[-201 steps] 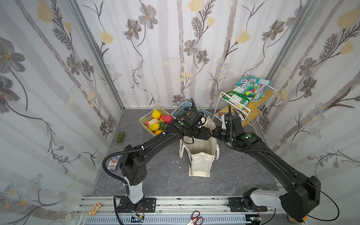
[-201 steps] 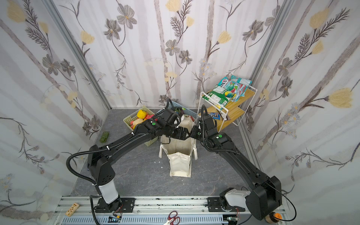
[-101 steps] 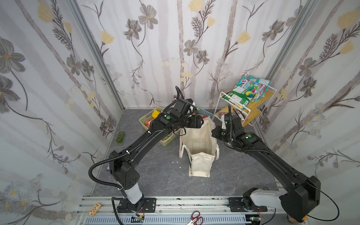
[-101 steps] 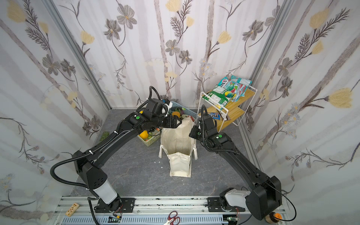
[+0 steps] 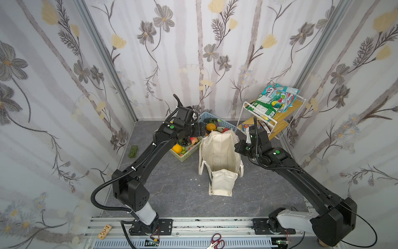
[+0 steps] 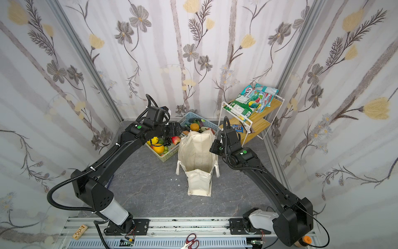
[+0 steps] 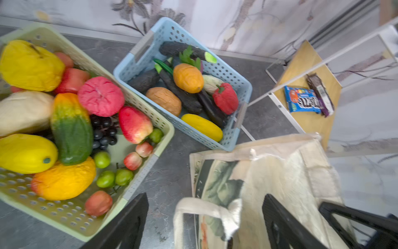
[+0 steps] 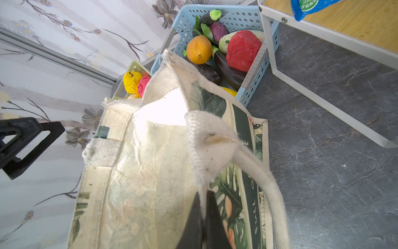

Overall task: Place the food into the grocery bag and tie it
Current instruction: 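Withdraw the left gripper from the bag toward the fruit basket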

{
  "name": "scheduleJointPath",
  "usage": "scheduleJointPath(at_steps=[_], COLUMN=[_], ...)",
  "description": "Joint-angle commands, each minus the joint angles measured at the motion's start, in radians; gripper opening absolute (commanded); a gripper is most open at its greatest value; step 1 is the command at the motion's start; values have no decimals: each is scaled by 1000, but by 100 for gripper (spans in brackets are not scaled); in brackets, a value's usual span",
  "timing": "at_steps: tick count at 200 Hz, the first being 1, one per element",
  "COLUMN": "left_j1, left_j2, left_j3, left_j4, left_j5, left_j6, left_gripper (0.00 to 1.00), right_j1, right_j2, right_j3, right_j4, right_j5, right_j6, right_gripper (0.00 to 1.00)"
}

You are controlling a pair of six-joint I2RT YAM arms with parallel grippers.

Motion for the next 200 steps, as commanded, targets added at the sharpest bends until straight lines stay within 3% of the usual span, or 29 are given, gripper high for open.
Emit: scheduleJointPath(at_steps=[1,44,74,111,200], left_j1=[27,112,143,172,202], left_j2=[-4,18,43,92,270], left_j3=[-30,-105,-127,-128,-67], left_j4=[-3,-16,-19,-6,38], left_j5=[-112,-202,-315,-380,-427], left_j6=[20,27,74,106,130], left_gripper=[86,86,85,83,81], right_j1=[-1,0,2,4,18], right_j2=[-9,-25,-40,-36,-39], right_j3=[0,-12,-22,-34,-28], right_j4=[42,57,67,73,64], right_j5=[5,-7,-17,-26,-24], right_j6=[15,19,21,22,28], right_gripper=[4,4,4,4,3])
